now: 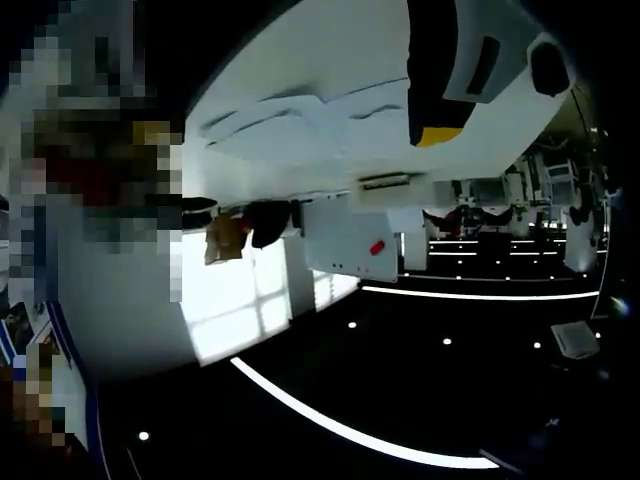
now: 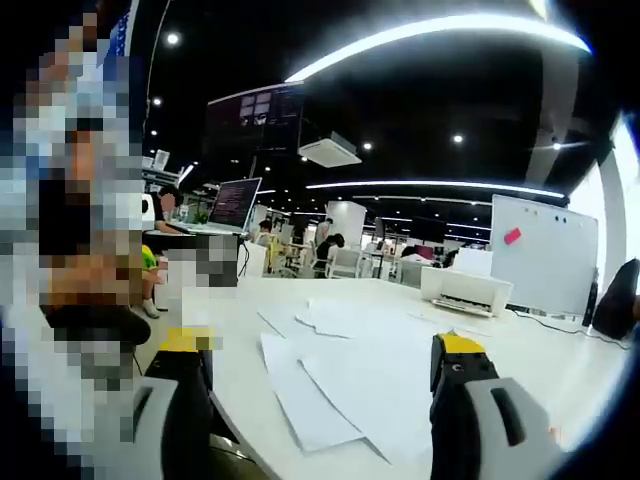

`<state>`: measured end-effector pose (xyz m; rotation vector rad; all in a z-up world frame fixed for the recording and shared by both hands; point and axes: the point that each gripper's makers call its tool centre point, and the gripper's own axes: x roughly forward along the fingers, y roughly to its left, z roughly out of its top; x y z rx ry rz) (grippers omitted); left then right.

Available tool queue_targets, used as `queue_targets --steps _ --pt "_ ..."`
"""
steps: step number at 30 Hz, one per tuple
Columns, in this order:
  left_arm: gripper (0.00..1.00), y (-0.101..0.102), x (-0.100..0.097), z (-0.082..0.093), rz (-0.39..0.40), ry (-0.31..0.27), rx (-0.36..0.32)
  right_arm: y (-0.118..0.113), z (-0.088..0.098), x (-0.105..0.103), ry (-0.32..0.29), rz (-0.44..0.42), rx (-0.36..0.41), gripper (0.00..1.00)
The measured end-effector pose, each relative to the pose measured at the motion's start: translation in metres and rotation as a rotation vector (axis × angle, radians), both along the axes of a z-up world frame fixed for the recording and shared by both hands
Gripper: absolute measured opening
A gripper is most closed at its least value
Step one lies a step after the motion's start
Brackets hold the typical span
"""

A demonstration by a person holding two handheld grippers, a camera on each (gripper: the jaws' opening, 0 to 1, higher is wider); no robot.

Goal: Organize the stack of printing papers by aligning and flattening the scattered papers on the table

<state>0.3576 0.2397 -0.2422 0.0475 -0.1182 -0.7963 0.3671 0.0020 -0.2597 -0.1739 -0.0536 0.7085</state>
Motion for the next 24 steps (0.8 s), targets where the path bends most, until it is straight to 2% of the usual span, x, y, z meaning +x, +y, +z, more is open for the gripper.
queue_targets --steps 24 --pt "0.94 0.0044 0.0011 0.0029 0.006 -0.005 -0.004 0.0011 0.0051 0.0006 -0.006 0.003 0.015 0.85"
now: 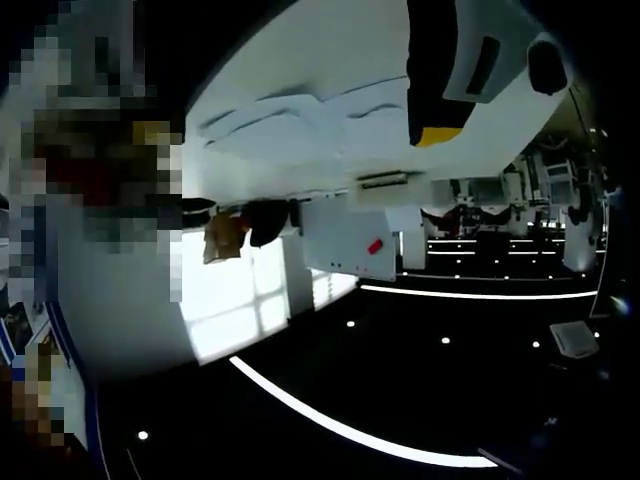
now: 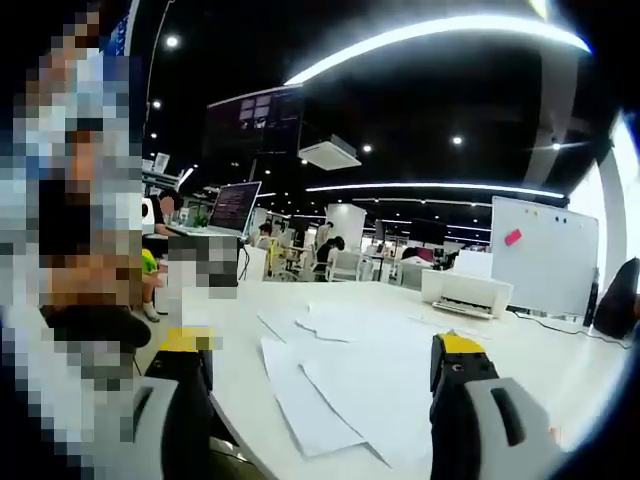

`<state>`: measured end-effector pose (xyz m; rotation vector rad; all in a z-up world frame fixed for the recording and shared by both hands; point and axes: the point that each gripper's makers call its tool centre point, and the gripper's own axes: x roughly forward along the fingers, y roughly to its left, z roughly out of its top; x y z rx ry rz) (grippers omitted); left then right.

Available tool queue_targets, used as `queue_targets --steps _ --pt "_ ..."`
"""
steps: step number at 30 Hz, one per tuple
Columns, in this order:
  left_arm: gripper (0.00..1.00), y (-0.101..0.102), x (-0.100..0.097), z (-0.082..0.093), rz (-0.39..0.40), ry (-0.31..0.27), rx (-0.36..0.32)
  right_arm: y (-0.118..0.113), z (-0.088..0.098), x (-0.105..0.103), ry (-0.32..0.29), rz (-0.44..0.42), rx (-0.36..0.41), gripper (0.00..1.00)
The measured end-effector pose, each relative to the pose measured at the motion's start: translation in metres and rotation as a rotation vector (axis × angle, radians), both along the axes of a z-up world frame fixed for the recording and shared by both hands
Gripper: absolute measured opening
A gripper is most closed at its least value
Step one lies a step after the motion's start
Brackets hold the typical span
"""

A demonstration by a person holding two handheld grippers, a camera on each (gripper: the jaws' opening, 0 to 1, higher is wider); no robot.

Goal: Organize the stack of printing papers by aligning and flattening the scattered papers on the table

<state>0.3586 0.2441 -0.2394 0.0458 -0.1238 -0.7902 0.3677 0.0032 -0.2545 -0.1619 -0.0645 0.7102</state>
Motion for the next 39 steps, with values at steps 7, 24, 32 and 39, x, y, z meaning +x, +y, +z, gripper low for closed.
queue_targets --steps 7,24,32,39 --pt "0.94 -0.0003 0.0002 0.0003 0.001 -0.001 0.002 -0.0004 0.0001 -0.0008 -0.001 -0.001 -0.004 0.85" --pt "0.94 0.0012 0.0025 -0.0011 0.003 0.003 -0.004 0.0024 -0.0030 0.0013 0.010 0.002 -0.014 0.85" --pt "0.94 0.0008 0.0025 0.0015 0.001 -0.001 -0.005 0.0033 -0.0022 0.0022 0.010 0.002 -0.017 0.85" --pt "0.94 0.0002 0.0045 0.0040 0.001 -0.005 0.002 0.0049 -0.0017 0.0033 0.006 0.003 -0.024 0.85"
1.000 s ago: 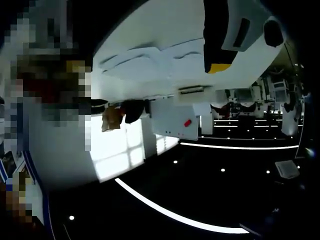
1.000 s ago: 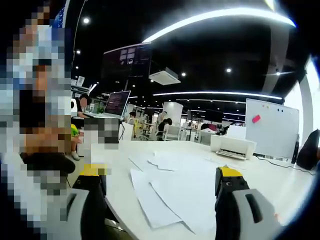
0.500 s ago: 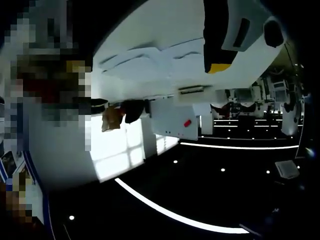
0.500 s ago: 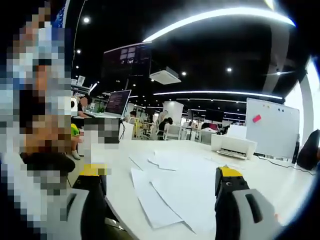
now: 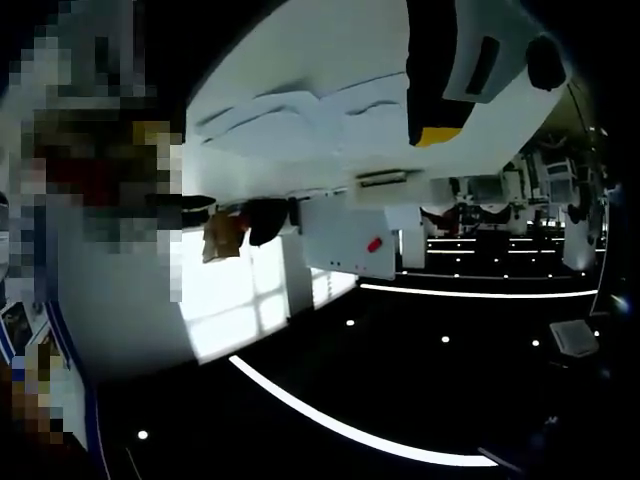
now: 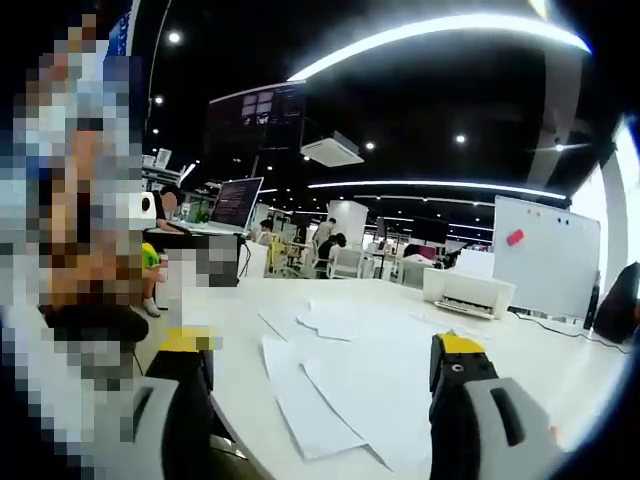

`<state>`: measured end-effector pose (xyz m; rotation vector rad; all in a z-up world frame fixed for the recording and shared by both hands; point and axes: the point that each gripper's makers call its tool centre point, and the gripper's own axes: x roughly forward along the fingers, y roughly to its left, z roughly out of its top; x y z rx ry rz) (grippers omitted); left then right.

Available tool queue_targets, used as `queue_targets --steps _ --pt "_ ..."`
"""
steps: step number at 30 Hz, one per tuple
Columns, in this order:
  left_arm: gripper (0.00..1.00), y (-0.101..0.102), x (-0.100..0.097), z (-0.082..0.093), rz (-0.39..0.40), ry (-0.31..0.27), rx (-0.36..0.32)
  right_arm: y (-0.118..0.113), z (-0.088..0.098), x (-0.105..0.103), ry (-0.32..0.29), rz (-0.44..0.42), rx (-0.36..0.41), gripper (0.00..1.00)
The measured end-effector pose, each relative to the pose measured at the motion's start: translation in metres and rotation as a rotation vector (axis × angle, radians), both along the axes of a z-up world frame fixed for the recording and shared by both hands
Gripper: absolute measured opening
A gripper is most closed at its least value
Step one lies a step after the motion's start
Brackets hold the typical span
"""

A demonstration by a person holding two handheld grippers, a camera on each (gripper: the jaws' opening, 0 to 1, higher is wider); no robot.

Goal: Organize the stack of printing papers by aligning and flattening the scattered papers on the table

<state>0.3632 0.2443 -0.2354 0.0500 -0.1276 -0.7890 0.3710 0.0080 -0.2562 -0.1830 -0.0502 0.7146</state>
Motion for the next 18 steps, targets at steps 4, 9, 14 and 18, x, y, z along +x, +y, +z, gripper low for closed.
queue_targets --steps 4,9,14,18 --pt "0.94 -0.001 0.002 0.004 -0.001 -0.010 0.009 -0.001 -0.003 0.002 0.010 -0.007 -0.027 0.85" --pt "0.94 -0.004 0.007 0.007 -0.008 -0.015 0.007 -0.007 -0.005 0.005 0.017 -0.021 -0.047 0.85" --pt "0.94 -0.008 0.011 0.011 -0.011 -0.022 0.011 -0.011 -0.006 0.009 0.020 -0.034 -0.057 0.84" --pt "0.94 -0.010 0.011 0.012 -0.016 -0.027 0.016 -0.015 -0.009 0.011 0.017 -0.049 -0.074 0.84"
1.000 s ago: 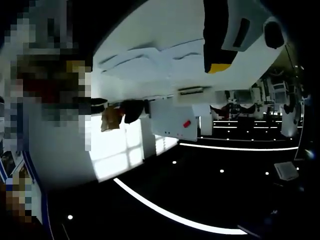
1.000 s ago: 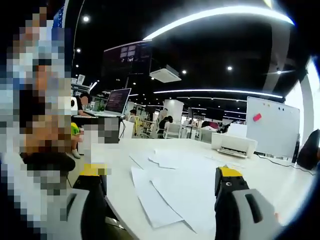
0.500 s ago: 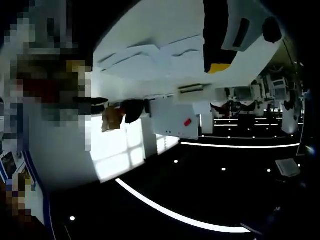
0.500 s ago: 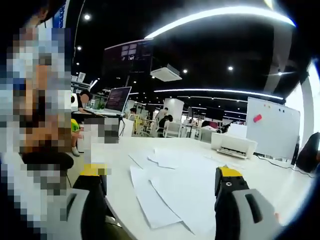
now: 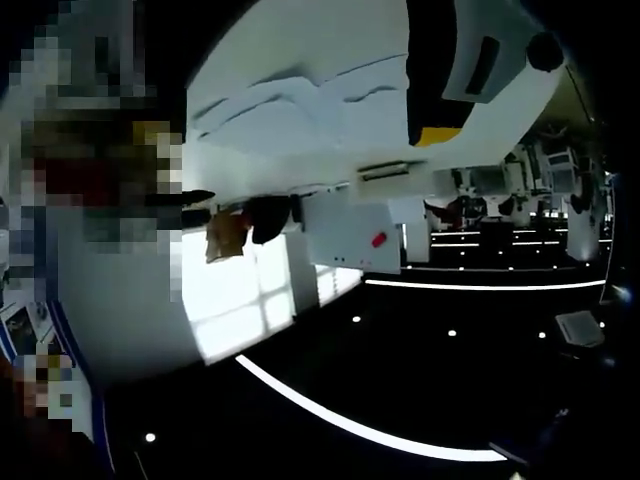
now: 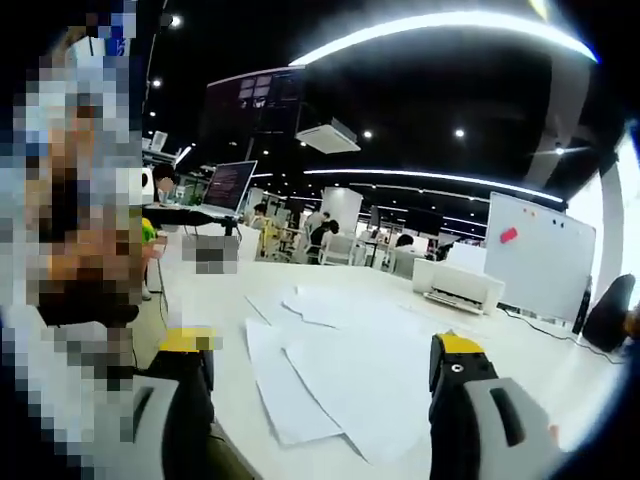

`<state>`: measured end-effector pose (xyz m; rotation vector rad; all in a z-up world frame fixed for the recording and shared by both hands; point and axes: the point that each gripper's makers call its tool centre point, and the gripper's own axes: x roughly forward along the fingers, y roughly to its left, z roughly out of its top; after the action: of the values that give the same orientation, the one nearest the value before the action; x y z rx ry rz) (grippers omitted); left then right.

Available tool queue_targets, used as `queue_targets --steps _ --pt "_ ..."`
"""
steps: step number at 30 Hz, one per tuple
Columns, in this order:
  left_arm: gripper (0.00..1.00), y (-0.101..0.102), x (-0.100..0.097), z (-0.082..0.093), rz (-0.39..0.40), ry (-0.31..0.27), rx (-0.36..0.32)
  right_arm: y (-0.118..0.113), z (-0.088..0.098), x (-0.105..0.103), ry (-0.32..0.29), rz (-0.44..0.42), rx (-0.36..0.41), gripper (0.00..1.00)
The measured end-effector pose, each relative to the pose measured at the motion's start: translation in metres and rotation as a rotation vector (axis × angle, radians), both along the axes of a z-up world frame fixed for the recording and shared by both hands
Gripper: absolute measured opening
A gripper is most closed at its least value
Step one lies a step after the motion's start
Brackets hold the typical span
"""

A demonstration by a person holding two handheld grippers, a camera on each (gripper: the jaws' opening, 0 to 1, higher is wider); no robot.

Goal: Organize the stack of printing papers by aligning and flattening the scattered papers on the table

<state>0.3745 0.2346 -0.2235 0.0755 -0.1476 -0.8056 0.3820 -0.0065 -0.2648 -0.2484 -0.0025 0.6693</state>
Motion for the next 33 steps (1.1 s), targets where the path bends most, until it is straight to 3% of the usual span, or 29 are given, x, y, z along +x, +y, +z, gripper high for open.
queue_targets --steps 4,7,13,17,22,27,30,33 --pt "0.93 0.000 0.000 -0.005 0.003 0.008 0.010 -0.011 -0.006 0.009 -0.029 -0.076 -0.088 0.82" --pt "0.93 -0.001 0.000 -0.008 0.001 0.020 0.007 -0.013 -0.010 0.012 -0.036 -0.079 -0.105 0.81" --pt "0.93 -0.002 0.000 -0.002 0.004 0.008 0.000 -0.017 -0.028 0.019 0.009 -0.088 -0.135 0.81" --pt "0.93 -0.004 -0.001 -0.001 0.001 0.005 0.003 -0.018 -0.027 0.021 0.004 -0.096 -0.140 0.81" --pt "0.93 -0.004 -0.002 -0.001 -0.001 0.005 0.000 -0.013 -0.025 0.031 -0.012 -0.120 -0.196 0.81" --pt "0.93 -0.001 -0.002 0.001 0.004 0.000 -0.006 -0.004 -0.034 0.050 -0.032 -0.149 -0.305 0.82" --pt "0.93 0.001 -0.003 0.002 0.009 -0.002 -0.006 0.002 -0.044 0.059 -0.021 -0.141 -0.341 0.82" --pt "0.93 0.005 -0.004 0.004 0.013 -0.005 -0.010 0.010 -0.052 0.072 0.027 -0.113 -0.314 0.86"
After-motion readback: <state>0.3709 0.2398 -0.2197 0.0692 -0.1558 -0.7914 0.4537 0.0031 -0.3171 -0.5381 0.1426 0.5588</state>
